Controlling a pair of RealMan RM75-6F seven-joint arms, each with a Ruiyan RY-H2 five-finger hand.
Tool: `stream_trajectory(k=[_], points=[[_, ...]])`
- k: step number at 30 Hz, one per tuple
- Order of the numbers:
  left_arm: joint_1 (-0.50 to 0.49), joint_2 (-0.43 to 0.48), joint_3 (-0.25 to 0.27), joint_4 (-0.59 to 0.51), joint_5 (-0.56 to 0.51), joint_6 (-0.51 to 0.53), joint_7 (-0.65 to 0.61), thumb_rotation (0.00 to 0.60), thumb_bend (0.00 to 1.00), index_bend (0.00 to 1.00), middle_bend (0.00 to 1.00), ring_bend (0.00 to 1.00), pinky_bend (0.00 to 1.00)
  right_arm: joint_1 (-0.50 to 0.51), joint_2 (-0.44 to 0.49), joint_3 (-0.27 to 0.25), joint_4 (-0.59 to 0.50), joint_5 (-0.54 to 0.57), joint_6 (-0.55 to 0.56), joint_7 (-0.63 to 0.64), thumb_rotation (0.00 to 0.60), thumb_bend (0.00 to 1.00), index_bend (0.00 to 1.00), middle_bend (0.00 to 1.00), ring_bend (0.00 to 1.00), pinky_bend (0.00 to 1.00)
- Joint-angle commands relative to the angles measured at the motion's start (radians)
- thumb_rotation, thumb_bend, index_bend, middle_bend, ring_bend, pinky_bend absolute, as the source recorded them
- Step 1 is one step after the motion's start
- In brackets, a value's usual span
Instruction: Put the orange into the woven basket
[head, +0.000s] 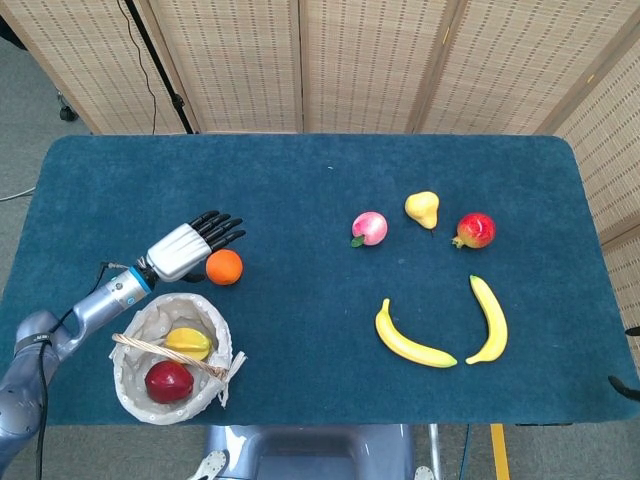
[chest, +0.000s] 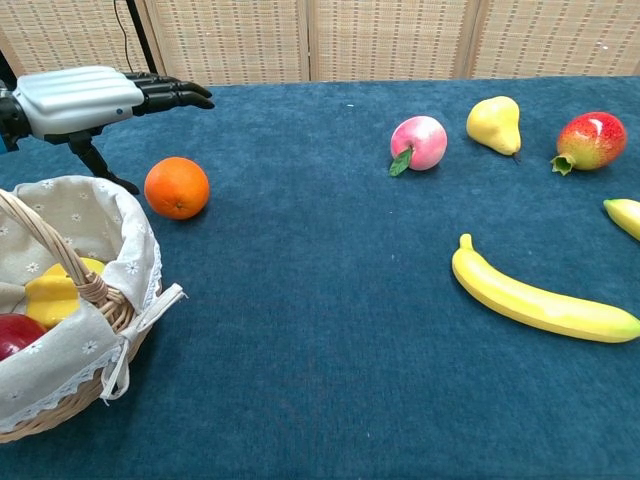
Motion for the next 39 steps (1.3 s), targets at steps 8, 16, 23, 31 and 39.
stream_trajectory(k=[8, 16, 23, 31, 39], points=[[0.026, -0.056, 0.022, 0.041, -0.023, -0.027, -0.052, 0.6, 0.02, 0.0, 0.0, 0.0, 0.13, -0.019, 0.001, 0.006, 0.018, -0.008, 0.017, 0.028, 0.6, 0.0, 0.34, 0.19, 0.2, 0.15], [0.028, -0.083, 0.026, 0.074, -0.042, -0.057, -0.084, 0.6, 0.02, 0.0, 0.0, 0.02, 0.26, -0.028, 0.008, 0.009, 0.014, -0.014, 0.021, 0.046, 0.6, 0.0, 0.35, 0.2, 0.21, 0.15], [0.036, -0.111, 0.026, 0.098, -0.061, -0.093, -0.108, 0.6, 0.02, 0.09, 0.03, 0.08, 0.33, -0.042, 0.028, 0.009, -0.006, -0.032, 0.036, 0.083, 0.6, 0.0, 0.36, 0.2, 0.21, 0.16], [0.041, -0.13, 0.033, 0.117, -0.069, -0.116, -0.115, 0.6, 0.02, 0.14, 0.07, 0.12, 0.37, -0.047, 0.037, 0.003, -0.016, -0.056, 0.041, 0.101, 0.6, 0.0, 0.37, 0.2, 0.22, 0.16], [0.027, -0.148, 0.023, 0.134, -0.089, -0.132, -0.099, 0.6, 0.03, 0.16, 0.09, 0.14, 0.37, -0.044, 0.043, -0.006, -0.024, -0.073, 0.025, 0.114, 0.6, 0.0, 0.38, 0.2, 0.22, 0.16]])
